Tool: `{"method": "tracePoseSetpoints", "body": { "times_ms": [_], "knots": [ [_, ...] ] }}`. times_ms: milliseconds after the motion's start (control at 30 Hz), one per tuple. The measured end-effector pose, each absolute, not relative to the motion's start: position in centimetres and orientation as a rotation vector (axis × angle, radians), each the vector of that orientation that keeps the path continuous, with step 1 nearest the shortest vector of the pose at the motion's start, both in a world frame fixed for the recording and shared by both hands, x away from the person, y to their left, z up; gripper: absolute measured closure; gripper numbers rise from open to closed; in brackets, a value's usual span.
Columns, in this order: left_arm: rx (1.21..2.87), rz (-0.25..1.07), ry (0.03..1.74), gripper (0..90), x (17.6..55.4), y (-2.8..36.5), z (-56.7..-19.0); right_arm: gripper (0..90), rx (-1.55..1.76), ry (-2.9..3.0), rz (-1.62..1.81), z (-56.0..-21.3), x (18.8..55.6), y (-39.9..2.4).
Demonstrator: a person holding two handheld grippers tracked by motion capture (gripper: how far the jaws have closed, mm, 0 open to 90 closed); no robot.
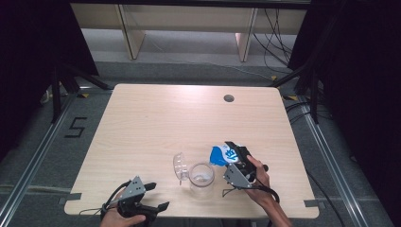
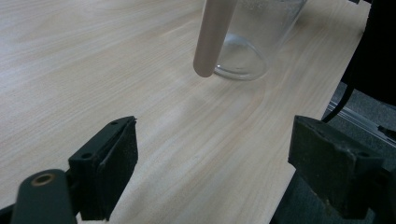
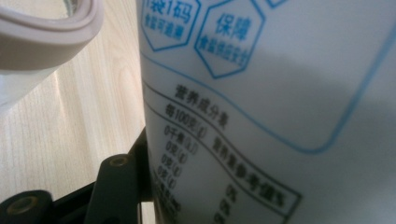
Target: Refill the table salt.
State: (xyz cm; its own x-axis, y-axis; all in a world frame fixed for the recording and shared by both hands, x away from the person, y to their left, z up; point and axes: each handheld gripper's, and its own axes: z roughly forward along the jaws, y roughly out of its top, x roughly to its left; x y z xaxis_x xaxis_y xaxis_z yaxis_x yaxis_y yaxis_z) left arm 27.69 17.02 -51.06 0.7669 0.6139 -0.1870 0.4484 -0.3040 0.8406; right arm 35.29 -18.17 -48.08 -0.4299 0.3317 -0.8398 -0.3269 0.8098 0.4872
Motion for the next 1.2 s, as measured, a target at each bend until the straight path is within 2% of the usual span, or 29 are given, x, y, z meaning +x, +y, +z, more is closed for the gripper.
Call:
{"method": "tracePoseSetpoints", "body": {
  "times_ms": [1200],
  "knots": [
    [1.959,0.211,0.797,15.3,27.65,17.15,-50.98,47.6,-0.151,1.81,0.559,-47.97,34.58,-17.41]
  ]
}}
